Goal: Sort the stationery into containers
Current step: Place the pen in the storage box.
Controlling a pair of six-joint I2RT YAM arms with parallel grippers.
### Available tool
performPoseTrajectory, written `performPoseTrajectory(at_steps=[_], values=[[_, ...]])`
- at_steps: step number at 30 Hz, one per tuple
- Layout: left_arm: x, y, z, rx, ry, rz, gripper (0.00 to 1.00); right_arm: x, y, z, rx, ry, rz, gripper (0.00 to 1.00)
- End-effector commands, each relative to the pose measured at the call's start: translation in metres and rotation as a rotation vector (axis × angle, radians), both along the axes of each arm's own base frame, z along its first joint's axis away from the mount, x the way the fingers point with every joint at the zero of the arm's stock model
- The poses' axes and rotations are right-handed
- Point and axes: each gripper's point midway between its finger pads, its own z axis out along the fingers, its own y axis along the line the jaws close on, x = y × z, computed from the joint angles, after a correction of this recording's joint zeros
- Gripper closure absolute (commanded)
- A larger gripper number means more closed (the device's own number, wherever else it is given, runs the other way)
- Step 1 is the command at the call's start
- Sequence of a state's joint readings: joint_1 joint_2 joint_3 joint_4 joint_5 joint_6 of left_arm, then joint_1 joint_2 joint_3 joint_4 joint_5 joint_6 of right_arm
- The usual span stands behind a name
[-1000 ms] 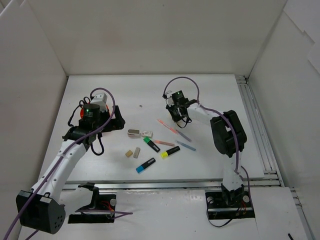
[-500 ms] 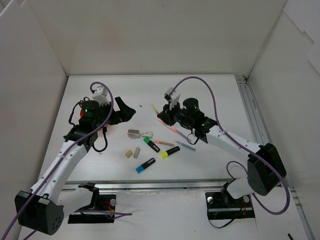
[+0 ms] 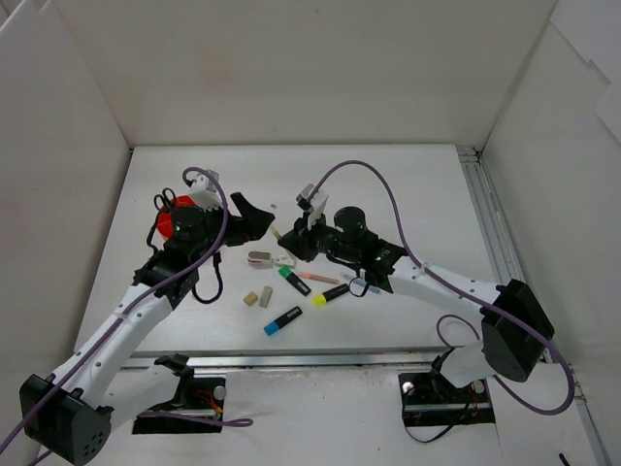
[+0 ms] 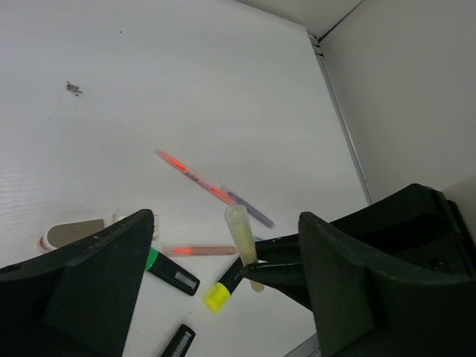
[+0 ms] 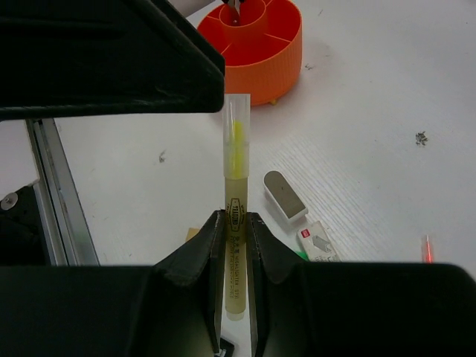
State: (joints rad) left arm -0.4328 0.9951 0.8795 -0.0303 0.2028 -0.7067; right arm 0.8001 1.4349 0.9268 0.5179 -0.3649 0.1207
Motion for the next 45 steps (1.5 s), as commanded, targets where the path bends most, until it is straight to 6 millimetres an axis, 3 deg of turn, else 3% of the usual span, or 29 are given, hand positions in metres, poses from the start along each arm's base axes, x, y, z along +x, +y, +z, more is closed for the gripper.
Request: performPoseTrajectory(at_steps=[1, 2, 3, 5, 16, 17, 18, 21, 22, 24, 25, 28, 33, 36, 37, 40, 45], values=[[0.012, -0.002, 0.027, -0.035, -0.081, 0.041, 0.3, 0.003, 0.014, 0.075, 0.165, -0.127, -0.017, 1.0], [0.013, -0.004, 0.025, -0.033, -0.077, 0.036, 0.37, 0.003, 0.015, 0.076, 0.168, -0.128, -0.021, 1.0], [0.012, -0.009, 0.025, -0.033, -0.074, 0.023, 0.63, 0.0, 0.018, 0.078, 0.17, -0.134, -0.016, 1.0], [0.013, -0.01, 0.026, -0.025, -0.075, 0.016, 0.78, 0.004, 0.018, 0.078, 0.168, -0.14, -0.044, 1.0], [0.01, -0.017, 0.023, -0.016, -0.079, -0.009, 0.79, 0.013, 0.03, 0.087, 0.174, -0.171, -0.073, 1.0], [0.01, -0.017, 0.022, -0.017, -0.078, -0.006, 0.84, 0.012, 0.031, 0.087, 0.173, -0.172, -0.07, 1.0], [0.011, -0.016, 0.023, -0.017, -0.077, -0.002, 0.98, 0.012, 0.033, 0.088, 0.173, -0.175, -0.062, 1.0], [0.012, -0.012, 0.022, -0.001, -0.078, 0.018, 1.0, 0.015, 0.033, 0.085, 0.168, -0.169, -0.076, 0.86], [0.014, -0.009, 0.024, 0.009, -0.087, 0.034, 1.0, 0.016, 0.032, 0.084, 0.167, -0.16, -0.084, 0.68], [0.017, 0.002, 0.028, 0.04, -0.108, 0.083, 1.0, 0.014, 0.029, 0.085, 0.166, -0.164, -0.093, 0.5], [0.02, 0.01, 0.031, 0.06, -0.12, 0.128, 1.0, 0.013, 0.026, 0.079, 0.151, -0.158, -0.096, 0.34], [0.025, 0.043, 0.035, 0.154, -0.147, 0.277, 1.0, 0.014, 0.014, 0.069, 0.108, -0.148, -0.125, 0.19], [0.035, 0.119, 0.045, 0.281, -0.183, 0.552, 1.0, 0.018, -0.016, 0.049, 0.037, -0.116, -0.214, 0.14], [0.041, 0.166, 0.036, 0.333, -0.17, 0.744, 1.0, 0.025, -0.041, 0.035, -0.001, -0.097, -0.292, 0.14], [0.043, 0.19, 0.026, 0.353, -0.143, 0.821, 1.0, 0.028, -0.047, 0.032, -0.01, -0.1, -0.317, 0.14], [0.053, 0.226, 0.018, 0.365, -0.127, 0.938, 1.0, 0.037, -0.071, 0.025, -0.054, -0.12, -0.396, 0.14], [0.074, 0.255, 0.012, 0.378, -0.138, 1.016, 1.0, 0.046, -0.097, 0.023, -0.106, -0.135, -0.454, 0.13]])
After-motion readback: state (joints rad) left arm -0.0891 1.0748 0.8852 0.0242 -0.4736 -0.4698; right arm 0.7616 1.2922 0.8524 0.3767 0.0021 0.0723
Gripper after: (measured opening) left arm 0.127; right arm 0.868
